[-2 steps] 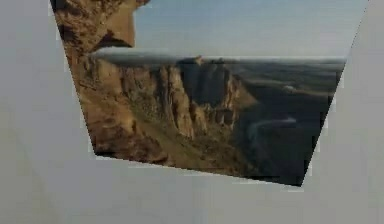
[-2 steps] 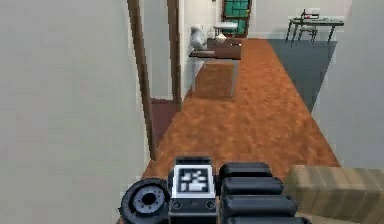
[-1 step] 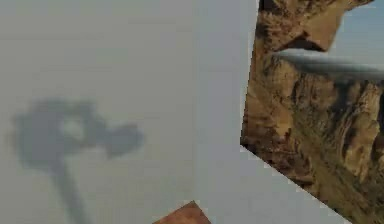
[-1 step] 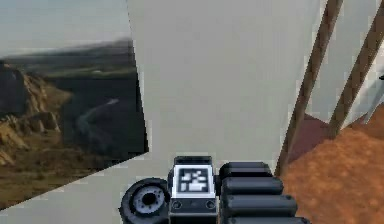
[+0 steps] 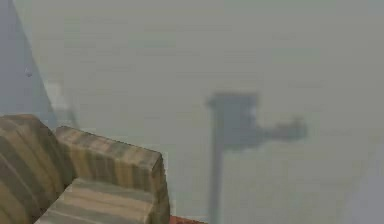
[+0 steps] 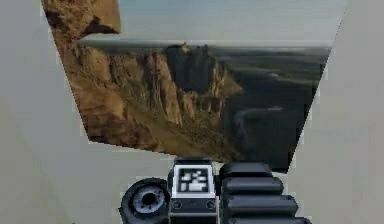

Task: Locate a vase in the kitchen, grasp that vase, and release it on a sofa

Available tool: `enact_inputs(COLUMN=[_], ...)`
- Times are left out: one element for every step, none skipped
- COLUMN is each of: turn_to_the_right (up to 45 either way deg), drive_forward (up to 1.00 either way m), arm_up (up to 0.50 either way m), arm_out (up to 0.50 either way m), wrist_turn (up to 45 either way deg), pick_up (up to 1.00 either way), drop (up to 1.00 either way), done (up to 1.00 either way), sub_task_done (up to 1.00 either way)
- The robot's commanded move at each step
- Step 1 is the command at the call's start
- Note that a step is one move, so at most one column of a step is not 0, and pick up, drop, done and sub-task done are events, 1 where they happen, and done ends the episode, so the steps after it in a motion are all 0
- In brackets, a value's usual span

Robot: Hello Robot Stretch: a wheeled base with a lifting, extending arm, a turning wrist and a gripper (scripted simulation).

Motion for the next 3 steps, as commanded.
enact_inputs(turn_to_the_right=[-27.0,45.0,45.0], drive_forward=[0.00,0.00,0.00], arm_up=[0.00,0.00,0.00], arm_out=[0.00,0.00,0.00], wrist_turn=[0.0,0.0,0.0], pick_up=[0.00,0.00,0.00], drop=[0.00,0.00,0.00], done=[0.00,0.00,0.00], sub_task_done=[0.00,0.00,0.00])
